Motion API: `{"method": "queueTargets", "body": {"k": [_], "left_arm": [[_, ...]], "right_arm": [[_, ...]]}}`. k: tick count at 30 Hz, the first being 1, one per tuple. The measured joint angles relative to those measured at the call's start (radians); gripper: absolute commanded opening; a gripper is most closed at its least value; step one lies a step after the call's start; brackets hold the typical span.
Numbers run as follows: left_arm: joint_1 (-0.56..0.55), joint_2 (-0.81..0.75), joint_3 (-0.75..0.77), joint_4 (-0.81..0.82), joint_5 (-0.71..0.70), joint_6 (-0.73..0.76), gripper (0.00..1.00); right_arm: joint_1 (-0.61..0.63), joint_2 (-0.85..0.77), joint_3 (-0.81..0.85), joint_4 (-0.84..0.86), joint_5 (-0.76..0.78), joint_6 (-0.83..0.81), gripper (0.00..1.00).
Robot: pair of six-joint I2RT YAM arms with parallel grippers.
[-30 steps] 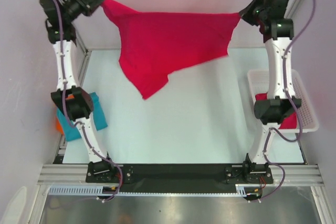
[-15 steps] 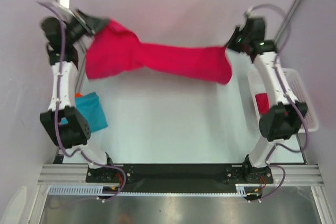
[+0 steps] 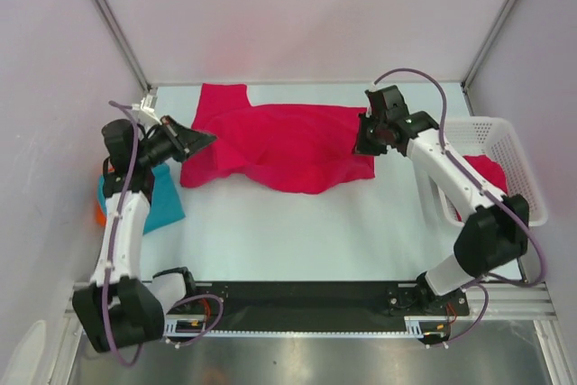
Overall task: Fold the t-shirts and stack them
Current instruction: Flatten out the tshirt
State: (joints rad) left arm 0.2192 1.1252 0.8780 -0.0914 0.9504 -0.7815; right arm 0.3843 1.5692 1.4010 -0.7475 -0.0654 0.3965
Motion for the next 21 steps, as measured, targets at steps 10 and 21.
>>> {"method": "queueTargets", "body": {"k": [10,21], "left_arm": [[0.002,-0.143,-0.020,-0.213,-0.006,0.101,0.00],[0.003,-0.342,-0.100,-0.491,-0.078,0.180,0.00]], "right_arm": [[0.037,-0.154,-0.130,-0.093,0.073,0.050,0.00],[0.057,-0.397,-0.245,-0.248,0.111,0.133,0.00]]}}
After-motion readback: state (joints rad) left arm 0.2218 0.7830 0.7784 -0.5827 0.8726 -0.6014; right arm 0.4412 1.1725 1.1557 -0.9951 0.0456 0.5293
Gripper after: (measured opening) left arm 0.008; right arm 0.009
